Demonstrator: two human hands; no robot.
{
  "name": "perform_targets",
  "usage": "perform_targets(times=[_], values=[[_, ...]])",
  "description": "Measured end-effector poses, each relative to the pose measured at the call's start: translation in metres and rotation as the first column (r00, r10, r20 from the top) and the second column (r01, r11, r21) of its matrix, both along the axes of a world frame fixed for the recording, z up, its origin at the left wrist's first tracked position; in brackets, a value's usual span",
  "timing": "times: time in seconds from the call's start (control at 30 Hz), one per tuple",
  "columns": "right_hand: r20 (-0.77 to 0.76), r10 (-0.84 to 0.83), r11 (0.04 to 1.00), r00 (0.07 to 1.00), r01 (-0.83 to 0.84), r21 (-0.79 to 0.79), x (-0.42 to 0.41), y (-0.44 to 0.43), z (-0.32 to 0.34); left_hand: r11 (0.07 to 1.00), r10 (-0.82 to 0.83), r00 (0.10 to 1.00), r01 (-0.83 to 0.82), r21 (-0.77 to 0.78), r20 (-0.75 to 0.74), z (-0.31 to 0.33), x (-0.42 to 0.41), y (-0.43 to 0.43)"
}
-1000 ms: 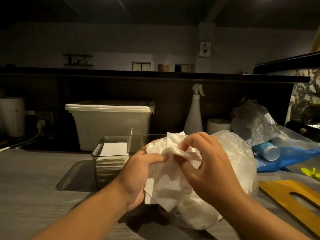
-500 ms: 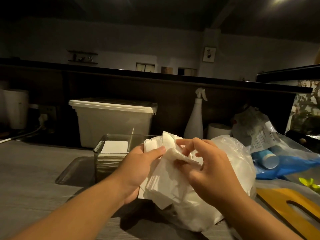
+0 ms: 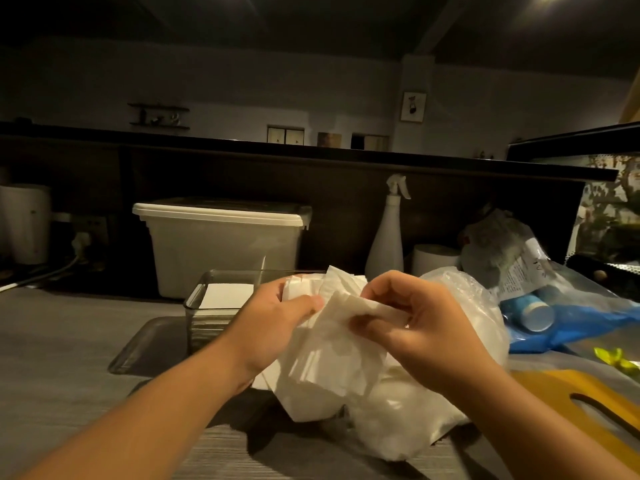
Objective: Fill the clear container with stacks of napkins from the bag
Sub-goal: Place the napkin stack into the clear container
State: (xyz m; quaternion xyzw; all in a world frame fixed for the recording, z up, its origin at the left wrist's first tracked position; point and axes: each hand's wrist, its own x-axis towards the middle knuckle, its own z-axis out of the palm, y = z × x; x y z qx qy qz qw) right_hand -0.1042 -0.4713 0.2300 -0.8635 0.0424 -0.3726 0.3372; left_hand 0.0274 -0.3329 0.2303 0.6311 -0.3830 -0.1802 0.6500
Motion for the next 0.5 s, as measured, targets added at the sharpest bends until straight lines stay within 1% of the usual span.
perform_targets(times=[0.1,0.23,0.3,0.37,0.4,0.5], values=[[0.033,-0.048,0.999,0.998,0.047,0.024,0.0034,-0.0010,-0.0048,0.998,-0.064,0.998,0.064,-0.004,-0.001,-0.0014,-0.0030,-0.0006],[0.061,-0.094,0.995,0.994,0.091,0.052,0.0039,-0.0036,-0.0064,0.995,-0.098,0.995,0.098,-0.023,-0.031,-0.0015,-0.0026,0.0004],[0.058,-0.107,0.994,0.993,0.105,0.029,0.0039,-0.0031,-0.0073,0.988,-0.152,0.988,0.151,-0.031,-0.013,-0.0013,-0.0029,0.0011],[0.058,-0.123,0.992,0.991,0.123,0.004,0.0043,-0.0029,-0.0086,0.980,-0.197,0.979,0.197,0.001,0.042,-0.0034,-0.0015,0.0011],[0.061,-0.137,0.990,0.989,0.138,-0.007,0.0047,-0.0032,-0.0097,0.982,-0.190,0.979,0.189,0.030,0.072,-0.0057,-0.0002,0.0005],[0.079,-0.202,0.976,0.976,0.208,-0.071,0.0078,-0.0050,-0.0120,0.995,-0.084,0.987,0.075,0.072,0.135,-0.0096,0.0024,-0.0013]])
